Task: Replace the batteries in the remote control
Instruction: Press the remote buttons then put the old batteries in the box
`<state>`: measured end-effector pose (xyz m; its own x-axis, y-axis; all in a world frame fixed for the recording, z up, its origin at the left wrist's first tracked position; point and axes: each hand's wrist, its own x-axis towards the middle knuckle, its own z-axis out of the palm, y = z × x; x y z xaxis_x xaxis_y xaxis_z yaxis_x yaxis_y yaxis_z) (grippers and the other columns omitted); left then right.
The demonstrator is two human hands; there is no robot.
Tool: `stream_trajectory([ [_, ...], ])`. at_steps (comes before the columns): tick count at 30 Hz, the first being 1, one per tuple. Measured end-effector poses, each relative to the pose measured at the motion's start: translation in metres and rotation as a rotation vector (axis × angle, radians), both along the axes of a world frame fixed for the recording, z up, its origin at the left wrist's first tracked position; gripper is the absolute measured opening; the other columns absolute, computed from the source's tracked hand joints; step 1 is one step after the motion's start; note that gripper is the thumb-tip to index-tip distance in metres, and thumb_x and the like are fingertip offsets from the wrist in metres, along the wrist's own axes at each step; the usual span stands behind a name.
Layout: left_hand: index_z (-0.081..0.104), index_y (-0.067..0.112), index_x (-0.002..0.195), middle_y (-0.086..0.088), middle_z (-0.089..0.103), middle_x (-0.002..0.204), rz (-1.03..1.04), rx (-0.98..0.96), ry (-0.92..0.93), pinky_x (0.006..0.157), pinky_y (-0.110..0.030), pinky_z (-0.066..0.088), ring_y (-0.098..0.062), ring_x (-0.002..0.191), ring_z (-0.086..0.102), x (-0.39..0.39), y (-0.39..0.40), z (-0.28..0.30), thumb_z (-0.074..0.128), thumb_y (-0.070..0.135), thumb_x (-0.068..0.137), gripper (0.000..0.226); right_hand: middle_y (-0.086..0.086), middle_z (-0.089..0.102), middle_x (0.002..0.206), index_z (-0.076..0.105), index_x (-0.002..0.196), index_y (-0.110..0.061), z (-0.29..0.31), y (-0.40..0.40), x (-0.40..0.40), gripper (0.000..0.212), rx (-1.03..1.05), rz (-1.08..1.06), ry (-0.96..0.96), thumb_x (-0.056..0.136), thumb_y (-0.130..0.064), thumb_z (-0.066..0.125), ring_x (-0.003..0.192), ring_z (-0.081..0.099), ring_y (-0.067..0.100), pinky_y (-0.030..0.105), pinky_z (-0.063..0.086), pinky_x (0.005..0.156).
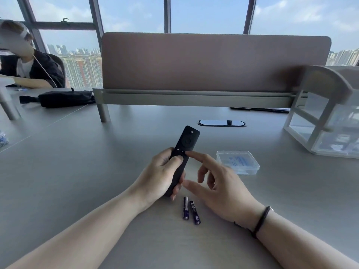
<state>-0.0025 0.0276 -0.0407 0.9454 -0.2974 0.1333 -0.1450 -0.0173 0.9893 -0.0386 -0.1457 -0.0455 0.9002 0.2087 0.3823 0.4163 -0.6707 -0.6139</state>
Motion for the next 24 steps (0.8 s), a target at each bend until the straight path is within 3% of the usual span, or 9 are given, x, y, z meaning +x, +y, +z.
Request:
stream_trajectory([
  [4,0.054,-0.004,0.098,-0.018,0.052,0.060,-0.009,-0.106,0.084,0.039,-0.026,0.036,-0.023,0.038,0.043,-0.0002,0.0007,0.0021,0.043,0.031,0.102,0.038,-0.011,0.057,0.079,0.046,0.128,-0.056,-0.0004,0.0004,0.0002,0.052,0.008,-0.020,-0.043,0.080,-0.051,0.067,0.062,0.051,0.009,0.022,0.045,0.059],
  [8,0.063,-0.002,0.094,-0.014,0.052,0.056,0.002,-0.091,0.083,0.039,-0.026,0.036,-0.022,0.036,0.042,-0.0009,0.0023,0.0030,0.042,0.038,0.102,0.046,-0.013,0.060,0.079,0.051,0.115,-0.054,-0.0024,-0.0013,0.0031,0.041,0.119,-0.056,-0.046,0.079,-0.049,0.069,0.057,0.050,0.007,0.022,0.044,0.055],
  [19,0.065,0.003,0.090,-0.011,0.050,0.053,0.028,-0.060,0.053,0.041,-0.027,0.035,-0.021,0.036,0.040,-0.0004,0.0021,0.0029,0.048,0.036,0.099,0.039,-0.009,0.064,0.075,0.056,0.116,-0.043,-0.0001,0.0001,0.0023,0.038,0.171,-0.030,0.018,0.082,-0.039,0.073,0.048,0.050,0.003,0.016,0.041,0.050],
  [24,0.065,0.002,0.085,-0.012,0.053,0.052,-0.013,0.044,-0.051,0.038,-0.026,0.034,-0.021,0.033,0.040,-0.0016,0.0016,0.0015,0.049,0.032,0.101,0.038,-0.007,0.066,0.071,0.065,0.105,-0.033,-0.0013,-0.0011,0.0081,0.021,0.208,-0.039,0.045,0.087,-0.043,0.066,0.046,0.048,0.003,0.016,0.038,0.049],
])
